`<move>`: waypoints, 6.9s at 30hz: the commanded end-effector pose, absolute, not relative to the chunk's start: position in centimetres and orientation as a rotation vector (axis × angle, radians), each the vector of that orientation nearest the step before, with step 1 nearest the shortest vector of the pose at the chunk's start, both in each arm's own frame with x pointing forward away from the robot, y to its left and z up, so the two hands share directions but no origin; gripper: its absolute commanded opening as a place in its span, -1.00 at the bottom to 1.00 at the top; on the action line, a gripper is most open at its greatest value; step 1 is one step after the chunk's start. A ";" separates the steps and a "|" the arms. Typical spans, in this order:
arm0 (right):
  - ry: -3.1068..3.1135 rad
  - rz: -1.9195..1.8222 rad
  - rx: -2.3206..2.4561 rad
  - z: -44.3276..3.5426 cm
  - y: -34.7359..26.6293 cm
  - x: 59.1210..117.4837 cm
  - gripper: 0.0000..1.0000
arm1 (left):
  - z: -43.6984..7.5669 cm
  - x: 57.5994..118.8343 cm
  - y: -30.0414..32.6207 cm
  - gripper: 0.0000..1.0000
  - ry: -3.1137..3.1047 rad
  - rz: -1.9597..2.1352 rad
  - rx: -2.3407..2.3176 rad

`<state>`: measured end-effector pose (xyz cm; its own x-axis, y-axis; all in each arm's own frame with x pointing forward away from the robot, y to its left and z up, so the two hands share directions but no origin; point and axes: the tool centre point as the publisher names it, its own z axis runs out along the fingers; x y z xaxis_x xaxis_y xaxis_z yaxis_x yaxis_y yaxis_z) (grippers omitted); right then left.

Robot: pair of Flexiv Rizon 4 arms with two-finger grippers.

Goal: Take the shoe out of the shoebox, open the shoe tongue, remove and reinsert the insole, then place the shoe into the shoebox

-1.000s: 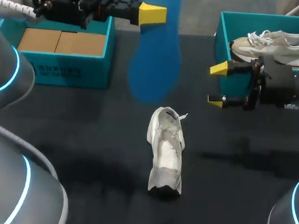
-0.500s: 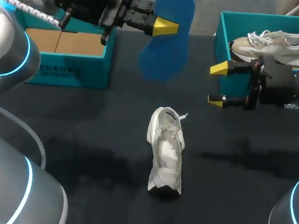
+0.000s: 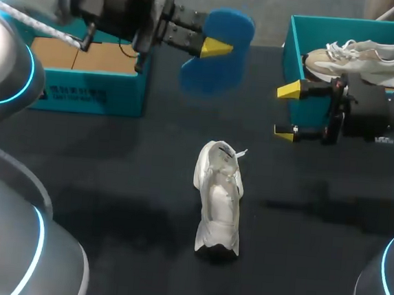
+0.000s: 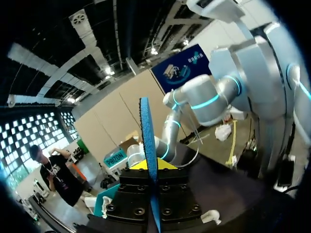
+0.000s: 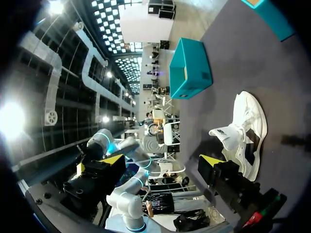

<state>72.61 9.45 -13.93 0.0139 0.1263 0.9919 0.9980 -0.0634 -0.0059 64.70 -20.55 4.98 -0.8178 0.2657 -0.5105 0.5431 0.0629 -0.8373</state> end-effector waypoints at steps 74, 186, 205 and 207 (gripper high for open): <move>-1.264 -1.185 -1.357 -14.0 9.6 72.6 1.00 | -10.1 68.0 -19.7 -1.00 0.996 -1.175 1.222; -1.338 -1.198 -1.279 -14.3 17.3 72.9 -0.49 | -16.0 69.8 -22.6 -1.00 0.910 -0.934 1.390; -1.325 -1.196 -1.275 -14.4 17.6 72.9 -0.55 | -16.2 70.0 -22.8 -1.00 0.883 -0.925 1.346; -1.324 -1.192 -1.277 -14.5 17.6 72.9 -0.58 | -16.1 69.9 -22.7 -1.00 0.880 -0.921 1.344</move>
